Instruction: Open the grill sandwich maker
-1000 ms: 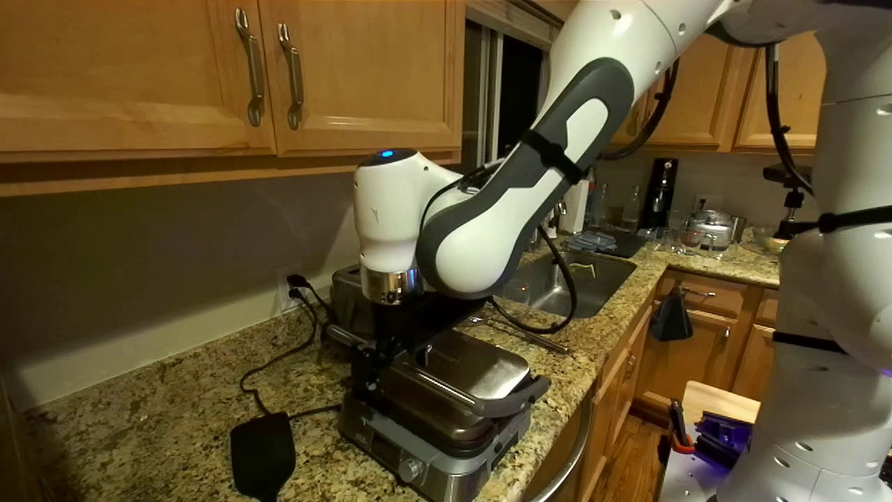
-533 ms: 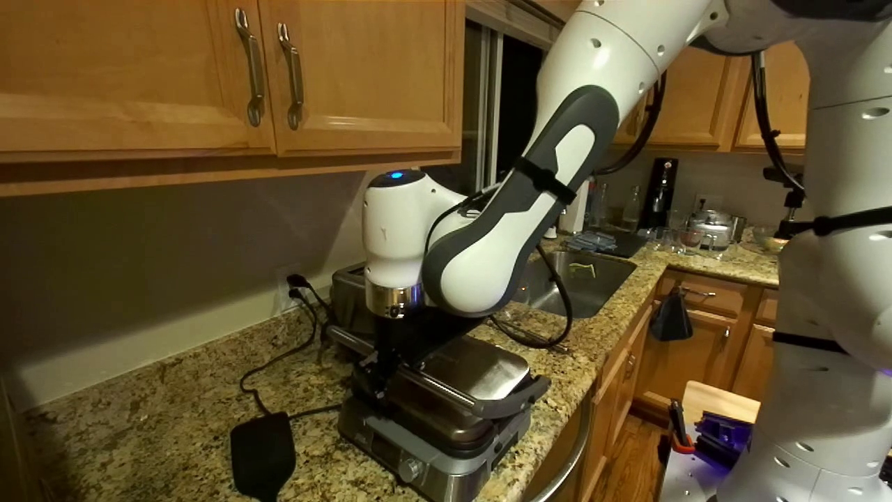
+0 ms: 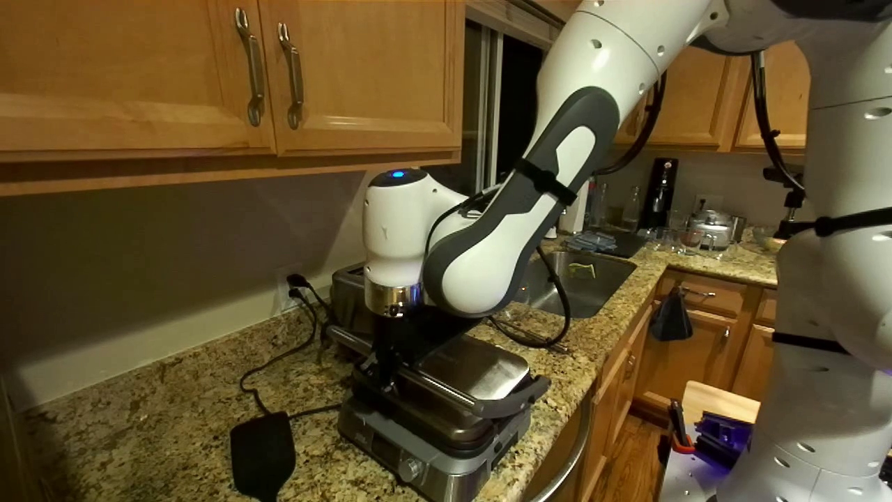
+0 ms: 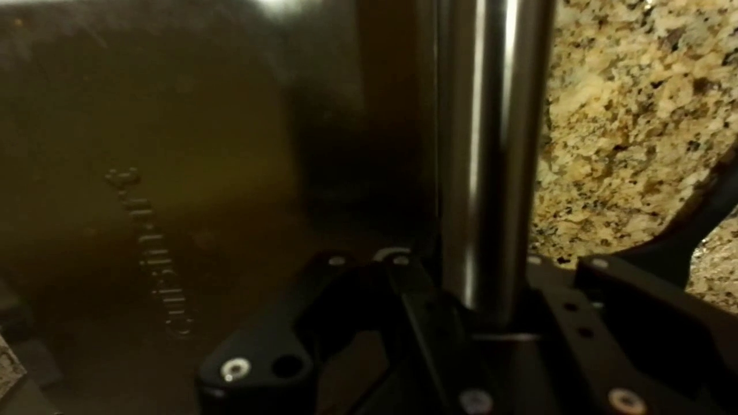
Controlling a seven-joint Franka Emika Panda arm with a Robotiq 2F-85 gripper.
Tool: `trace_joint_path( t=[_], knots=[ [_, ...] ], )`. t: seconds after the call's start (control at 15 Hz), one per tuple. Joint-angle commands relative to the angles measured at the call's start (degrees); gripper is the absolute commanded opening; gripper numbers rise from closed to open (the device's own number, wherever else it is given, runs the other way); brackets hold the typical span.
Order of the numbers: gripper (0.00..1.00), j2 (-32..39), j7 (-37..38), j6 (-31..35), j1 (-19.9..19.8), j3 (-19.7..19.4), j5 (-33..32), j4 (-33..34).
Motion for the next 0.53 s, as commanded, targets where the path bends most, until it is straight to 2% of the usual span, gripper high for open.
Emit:
trace_joint_path(
  t=[0.0, 0.47],
  knots=[
    [0.02, -1.19, 1.12, 0.56, 1.65, -1.2, -1.1, -1.18],
    [0.04, -5.58, -3.08, -4.83, 0.37, -0.41, 2.05, -1.46]
  ],
)
